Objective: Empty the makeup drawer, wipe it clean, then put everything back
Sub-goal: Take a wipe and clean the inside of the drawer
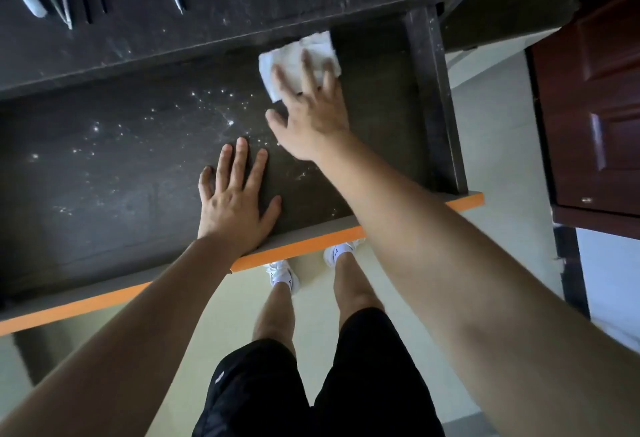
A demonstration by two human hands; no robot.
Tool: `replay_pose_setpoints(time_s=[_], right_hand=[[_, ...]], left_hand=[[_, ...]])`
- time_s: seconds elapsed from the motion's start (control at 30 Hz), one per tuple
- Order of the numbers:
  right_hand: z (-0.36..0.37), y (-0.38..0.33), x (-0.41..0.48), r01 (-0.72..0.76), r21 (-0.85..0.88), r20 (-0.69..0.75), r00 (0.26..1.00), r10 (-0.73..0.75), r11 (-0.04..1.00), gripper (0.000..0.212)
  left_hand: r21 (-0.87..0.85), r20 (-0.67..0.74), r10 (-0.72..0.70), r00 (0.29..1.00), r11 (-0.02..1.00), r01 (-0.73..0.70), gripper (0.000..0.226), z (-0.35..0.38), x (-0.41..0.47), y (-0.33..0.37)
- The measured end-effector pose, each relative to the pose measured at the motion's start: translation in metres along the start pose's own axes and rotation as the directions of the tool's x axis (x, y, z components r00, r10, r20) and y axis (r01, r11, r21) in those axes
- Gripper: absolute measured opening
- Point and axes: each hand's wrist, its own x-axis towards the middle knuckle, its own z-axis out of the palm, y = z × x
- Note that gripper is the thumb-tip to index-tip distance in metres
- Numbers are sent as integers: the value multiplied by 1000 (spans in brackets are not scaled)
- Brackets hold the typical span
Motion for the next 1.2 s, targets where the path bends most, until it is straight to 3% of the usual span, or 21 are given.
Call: replay_pose_setpoints(time_s=[0.07,0.13,0.2,0.33,0.5,0.63,0.77,0.87,1.03,1.2], right_hand=[[12,-2,-27,162,-22,52,986,-161,987,69],[17,23,-44,216,-34,66,975,-213,976,66],[13,58,-53,167,-63,63,985,-163,984,64],[-15,112,-36,-69,-56,72,995,73,996,61],[-29,91,9,-263,36,43,964,262,964,63],[-10,86,-21,-237,-33,40,970,238,971,69],[9,94,-90,-231,-52,172,956,237,972,76],[6,93,-92,-241,-34,229,943,242,970,81],[-33,96,-23,-287,17,153,947,281,958,84],[-38,62,24,-285,42,18,958,285,957,73]], left_hand=[[-16,-6,1,1000,1000,-1,78,0,-1,0],[-22,-7,3,1000,1000,-3,77,-1,-1,1],[-29,0,2,1000,1000,-2,75,-2,-1,1],[-39,-2,3,1000,999,-4,74,-2,-1,1],[-15,2,-6,1000,1000,6,75,-3,-1,1],[-21,-3,1,1000,1000,-1,75,-2,-4,0],[-53,-4,3,1000,999,-3,75,-1,-3,1],[-56,-11,3,1000,998,-3,75,0,-3,1],[-63,-17,3,1000,998,-4,75,0,-1,1],[-49,-22,-1,1000,999,0,75,0,-1,0]])
